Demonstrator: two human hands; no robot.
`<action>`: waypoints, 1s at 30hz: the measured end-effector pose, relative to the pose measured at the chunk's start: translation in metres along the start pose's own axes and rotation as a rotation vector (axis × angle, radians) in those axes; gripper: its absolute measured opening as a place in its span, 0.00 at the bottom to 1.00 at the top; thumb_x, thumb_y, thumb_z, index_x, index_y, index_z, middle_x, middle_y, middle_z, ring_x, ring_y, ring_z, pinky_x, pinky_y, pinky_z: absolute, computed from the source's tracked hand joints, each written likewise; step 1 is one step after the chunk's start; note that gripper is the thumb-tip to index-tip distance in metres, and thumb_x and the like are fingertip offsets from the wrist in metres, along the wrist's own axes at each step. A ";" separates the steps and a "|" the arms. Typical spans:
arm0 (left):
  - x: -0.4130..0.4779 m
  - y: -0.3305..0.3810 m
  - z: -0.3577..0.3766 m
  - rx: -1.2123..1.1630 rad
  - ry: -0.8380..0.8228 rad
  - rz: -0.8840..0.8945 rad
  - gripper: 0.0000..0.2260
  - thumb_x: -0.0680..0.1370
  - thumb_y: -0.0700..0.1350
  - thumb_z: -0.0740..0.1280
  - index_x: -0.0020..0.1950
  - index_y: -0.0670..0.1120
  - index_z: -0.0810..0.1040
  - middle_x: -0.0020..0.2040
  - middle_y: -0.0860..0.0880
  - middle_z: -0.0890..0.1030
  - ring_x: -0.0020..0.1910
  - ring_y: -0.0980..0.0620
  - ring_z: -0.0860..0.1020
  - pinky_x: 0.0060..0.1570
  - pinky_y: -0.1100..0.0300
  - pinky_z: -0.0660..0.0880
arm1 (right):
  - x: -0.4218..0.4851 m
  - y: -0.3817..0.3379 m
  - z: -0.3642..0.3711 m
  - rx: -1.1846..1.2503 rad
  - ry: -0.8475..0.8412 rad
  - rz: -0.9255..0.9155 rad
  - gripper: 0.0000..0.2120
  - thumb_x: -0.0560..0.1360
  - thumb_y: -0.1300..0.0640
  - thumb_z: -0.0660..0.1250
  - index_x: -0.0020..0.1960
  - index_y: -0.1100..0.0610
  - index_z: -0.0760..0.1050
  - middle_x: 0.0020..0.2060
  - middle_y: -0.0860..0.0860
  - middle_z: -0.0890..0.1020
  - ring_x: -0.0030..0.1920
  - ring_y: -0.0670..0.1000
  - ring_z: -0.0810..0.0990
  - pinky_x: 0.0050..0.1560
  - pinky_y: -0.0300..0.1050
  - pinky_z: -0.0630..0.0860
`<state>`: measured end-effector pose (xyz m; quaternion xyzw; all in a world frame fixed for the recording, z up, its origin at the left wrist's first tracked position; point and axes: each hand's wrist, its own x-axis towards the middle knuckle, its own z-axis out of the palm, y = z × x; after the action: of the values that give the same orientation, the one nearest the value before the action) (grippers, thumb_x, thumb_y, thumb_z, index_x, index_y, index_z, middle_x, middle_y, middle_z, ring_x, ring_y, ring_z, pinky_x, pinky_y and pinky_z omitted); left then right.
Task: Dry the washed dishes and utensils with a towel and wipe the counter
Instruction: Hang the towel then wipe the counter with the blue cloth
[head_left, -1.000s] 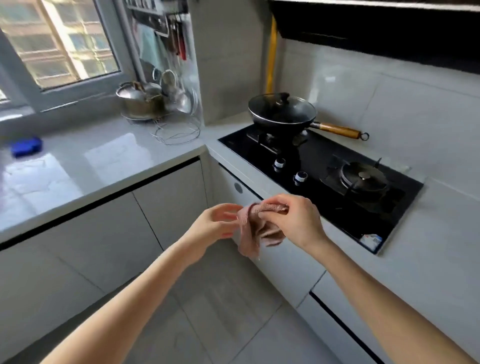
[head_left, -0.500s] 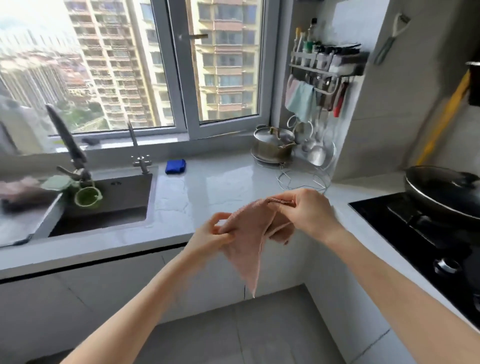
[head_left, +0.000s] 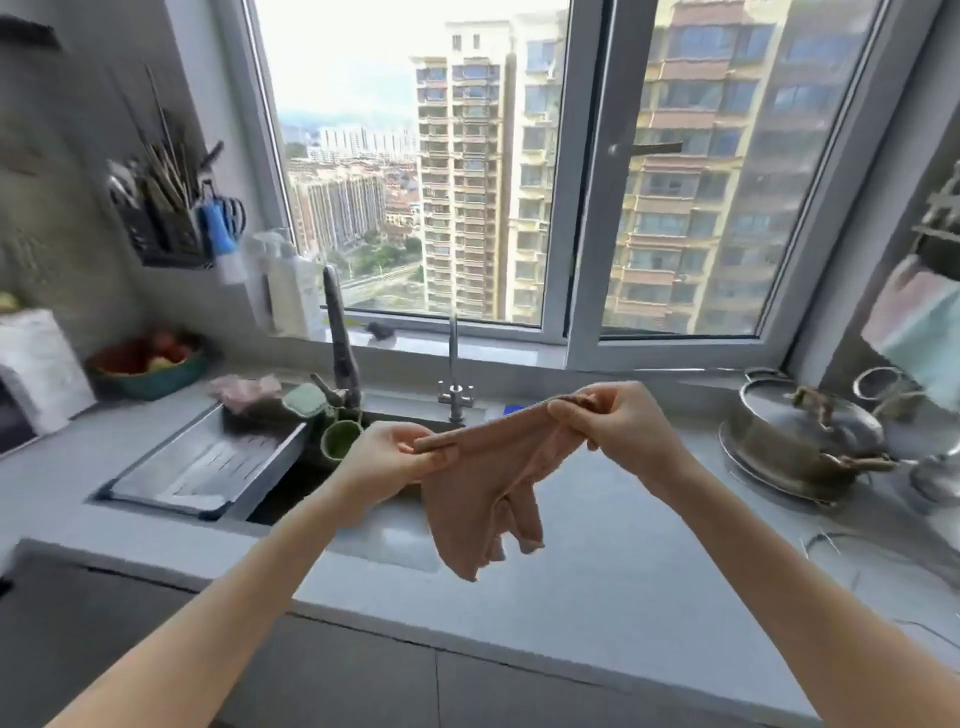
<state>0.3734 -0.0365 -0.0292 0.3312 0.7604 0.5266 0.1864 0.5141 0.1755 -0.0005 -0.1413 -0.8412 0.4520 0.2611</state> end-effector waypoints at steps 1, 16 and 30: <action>0.014 0.003 -0.012 0.035 0.042 0.033 0.01 0.72 0.45 0.74 0.41 0.51 0.85 0.37 0.49 0.84 0.39 0.52 0.80 0.41 0.58 0.78 | 0.026 -0.005 0.006 0.025 -0.023 -0.031 0.12 0.72 0.55 0.73 0.35 0.62 0.80 0.25 0.50 0.76 0.27 0.45 0.71 0.30 0.40 0.69; 0.211 0.016 -0.226 0.327 0.247 0.018 0.08 0.79 0.49 0.65 0.47 0.45 0.78 0.42 0.49 0.80 0.42 0.54 0.77 0.44 0.63 0.70 | 0.325 -0.091 0.132 0.114 0.042 -0.315 0.24 0.66 0.49 0.74 0.32 0.70 0.72 0.25 0.55 0.70 0.29 0.51 0.67 0.32 0.47 0.64; 0.377 -0.016 -0.384 0.292 -0.266 0.039 0.12 0.64 0.50 0.78 0.41 0.45 0.82 0.40 0.46 0.78 0.42 0.50 0.77 0.50 0.53 0.74 | 0.479 -0.091 0.227 0.304 0.132 0.156 0.10 0.77 0.55 0.68 0.40 0.57 0.71 0.32 0.53 0.75 0.28 0.47 0.76 0.33 0.44 0.76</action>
<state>-0.1423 -0.0367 0.1253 0.4362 0.7908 0.3657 0.2249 -0.0089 0.1960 0.1214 -0.1942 -0.7307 0.5826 0.2982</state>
